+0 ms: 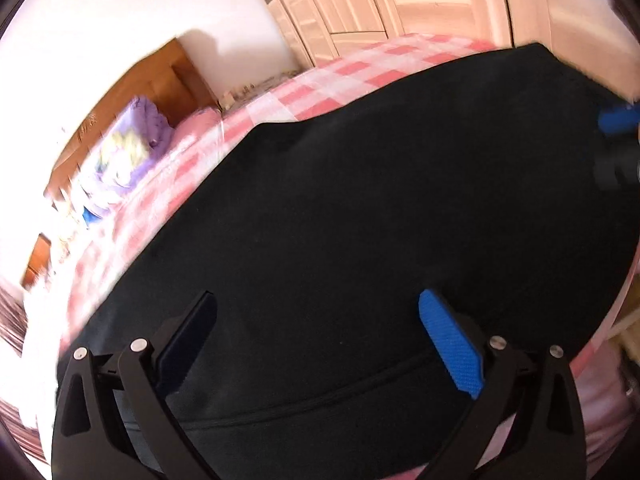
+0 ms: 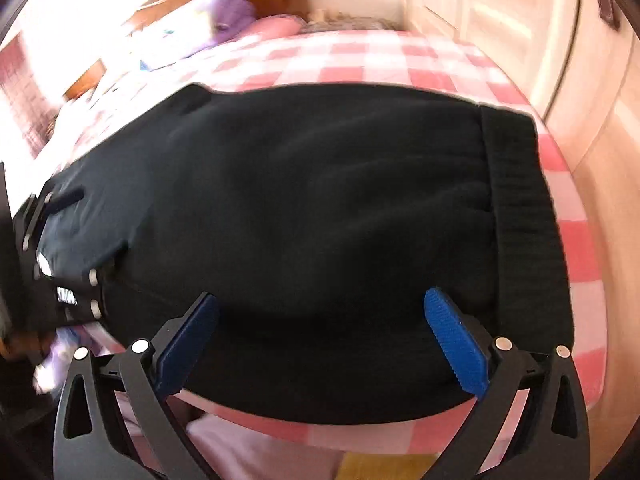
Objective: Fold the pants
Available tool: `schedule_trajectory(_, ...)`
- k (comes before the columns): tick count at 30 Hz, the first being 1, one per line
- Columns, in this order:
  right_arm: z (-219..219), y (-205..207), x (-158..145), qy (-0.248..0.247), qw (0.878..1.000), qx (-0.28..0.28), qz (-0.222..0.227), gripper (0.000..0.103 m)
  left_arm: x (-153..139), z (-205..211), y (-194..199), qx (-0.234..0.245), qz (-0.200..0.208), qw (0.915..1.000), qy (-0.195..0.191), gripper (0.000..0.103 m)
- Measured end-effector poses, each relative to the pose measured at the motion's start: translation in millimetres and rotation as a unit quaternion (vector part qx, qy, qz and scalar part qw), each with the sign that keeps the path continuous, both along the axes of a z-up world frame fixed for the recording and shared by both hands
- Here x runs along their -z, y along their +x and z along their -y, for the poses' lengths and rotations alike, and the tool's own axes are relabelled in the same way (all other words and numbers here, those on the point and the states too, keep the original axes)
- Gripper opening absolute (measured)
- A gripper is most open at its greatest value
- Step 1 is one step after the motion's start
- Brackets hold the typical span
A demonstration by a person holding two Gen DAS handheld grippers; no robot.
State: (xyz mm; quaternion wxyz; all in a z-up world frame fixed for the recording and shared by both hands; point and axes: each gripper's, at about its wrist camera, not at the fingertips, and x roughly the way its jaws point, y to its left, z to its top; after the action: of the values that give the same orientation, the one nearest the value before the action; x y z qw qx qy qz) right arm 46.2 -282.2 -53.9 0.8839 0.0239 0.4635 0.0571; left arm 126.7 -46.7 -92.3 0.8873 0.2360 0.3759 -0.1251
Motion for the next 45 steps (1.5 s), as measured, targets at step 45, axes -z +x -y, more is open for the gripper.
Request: schedule_trajectory(45,-157,10,-32,-0.002,0.996,-0.056,0.063,0.099,-10,-466,-102,-0.378,0.014,0.7943,-0.476,0.1)
